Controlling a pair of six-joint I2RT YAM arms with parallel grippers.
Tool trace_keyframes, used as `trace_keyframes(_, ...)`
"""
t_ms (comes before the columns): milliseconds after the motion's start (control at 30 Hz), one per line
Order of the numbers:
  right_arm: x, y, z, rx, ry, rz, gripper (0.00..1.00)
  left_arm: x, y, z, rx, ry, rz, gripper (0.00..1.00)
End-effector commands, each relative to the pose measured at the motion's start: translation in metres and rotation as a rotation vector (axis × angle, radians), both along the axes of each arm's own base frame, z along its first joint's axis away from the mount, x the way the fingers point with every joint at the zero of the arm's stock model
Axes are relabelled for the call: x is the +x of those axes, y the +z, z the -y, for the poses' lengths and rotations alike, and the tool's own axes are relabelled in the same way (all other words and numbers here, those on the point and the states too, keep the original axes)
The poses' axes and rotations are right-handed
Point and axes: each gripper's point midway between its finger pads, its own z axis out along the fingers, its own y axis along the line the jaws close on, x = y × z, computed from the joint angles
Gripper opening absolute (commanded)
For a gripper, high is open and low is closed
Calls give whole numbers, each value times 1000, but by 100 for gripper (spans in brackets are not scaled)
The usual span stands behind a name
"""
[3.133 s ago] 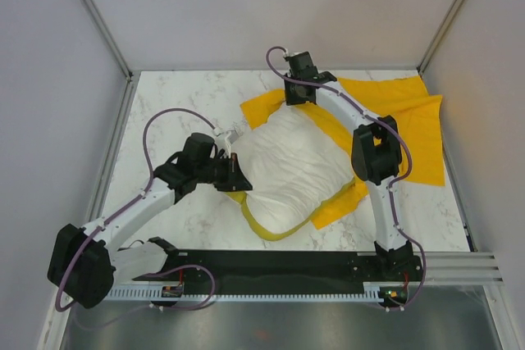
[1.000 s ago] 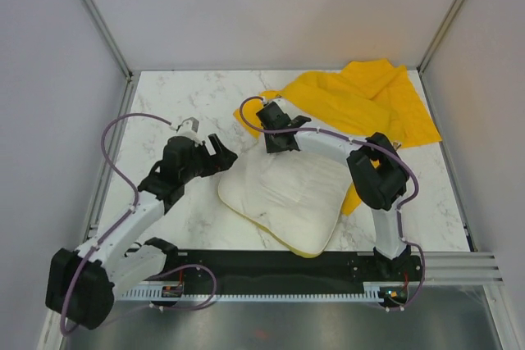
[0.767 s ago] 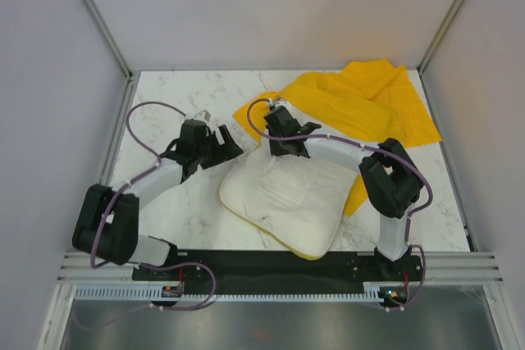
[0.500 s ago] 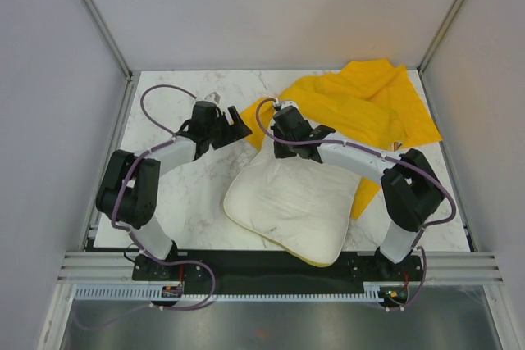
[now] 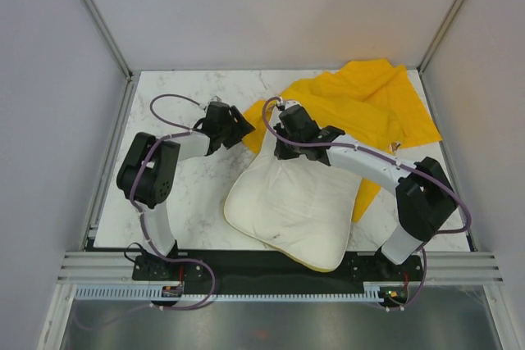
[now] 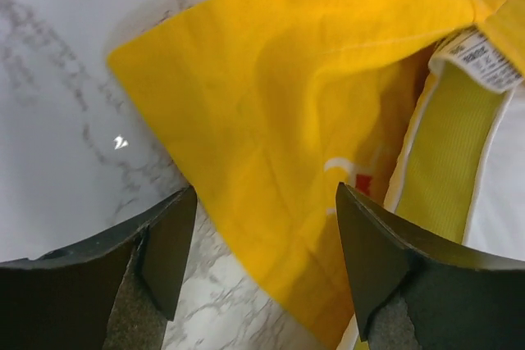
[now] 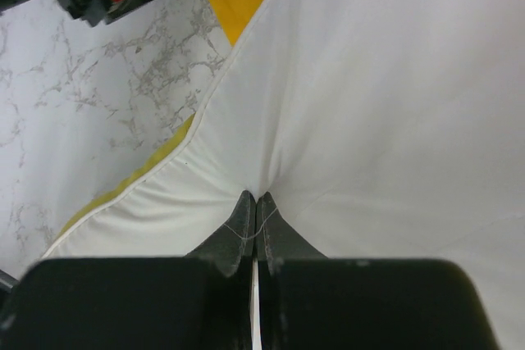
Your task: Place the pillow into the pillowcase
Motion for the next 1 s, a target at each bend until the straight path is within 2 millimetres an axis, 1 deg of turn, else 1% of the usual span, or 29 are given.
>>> trace_keyframes(0,-3,55,-15,152,28,78,0,15,-20,4,-12,131,-31,72)
trace_keyframes(33,-5,56,-14,154,29,75,0,18,-27,5,-24,149,-46,68)
trace_keyframes(67,-6,59,-13,159,28,79,0,19,-30,8,-25,146,-45,68)
trace_keyframes(100,-7,58,-12,153,24,77,0,27,-31,9,-32,169,-37,54)
trace_keyframes(133,-7,58,-11,153,22,79,0,31,-27,10,-37,175,-27,48)
trace_keyframes(167,-7,59,-9,150,19,81,0,33,-32,10,-35,181,-30,41)
trace_keyframes(200,-7,59,-8,147,16,84,0,35,-29,11,-39,182,-19,29)
trace_keyframes(233,-6,59,-8,146,12,86,0,37,-26,10,-27,169,-1,21)
trace_keyframes(267,-5,57,-7,138,7,85,0,39,-17,10,-20,162,27,14)
trace_keyframes(300,-4,57,-7,136,8,84,0,39,-13,8,-2,161,43,3)
trace_keyframes(367,-1,53,-6,124,0,83,0,35,-2,4,27,135,81,2)
trace_keyframes(400,1,52,-6,122,-1,83,0,30,17,3,9,116,141,2)
trace_keyframes(433,5,51,-4,117,-13,85,0,24,22,2,26,81,176,2)
trace_keyframes(467,8,45,-4,105,-19,75,0,19,34,2,20,58,218,2)
trace_keyframes(500,10,42,-4,101,-21,71,0,3,45,1,2,25,254,2)
trace_keyframes(533,16,43,-1,101,-36,75,0,-7,52,2,3,-2,277,2)
trace_keyframes(567,20,37,0,90,-44,66,0,-27,38,-3,13,-24,254,2)
trace_keyframes(600,26,36,3,90,-60,65,0,-36,62,2,-34,-58,327,2)
trace_keyframes(633,29,35,4,87,-67,65,0,-48,63,5,-50,-80,338,2)
trace_keyframes(667,33,29,7,74,-84,59,0,-59,64,8,-67,-106,349,2)
trace_keyframes(700,39,28,11,75,-107,57,0,-80,63,8,-86,-135,355,2)
trace_keyframes(733,43,24,14,68,-122,54,0,-92,66,15,-99,-166,378,2)
trace_keyframes(767,47,21,18,56,-139,54,0,-109,57,12,-86,-174,369,2)
trace_keyframes(800,54,20,23,55,-163,53,0,-119,58,14,-82,-191,380,2)
trace_keyframes(833,59,24,23,60,-171,61,0,-133,73,24,-90,-234,424,2)
trace_keyframes(867,65,21,24,53,-178,61,0,-147,64,24,-77,-251,407,2)
trace_keyframes(900,73,23,32,41,-206,71,0,-153,64,23,-64,-246,409,2)
trace_keyframes(933,79,31,34,46,-216,76,0,-167,75,31,-87,-280,430,2)
trace_keyframes(967,82,35,38,50,-224,84,0,-181,62,29,-75,-298,393,2)
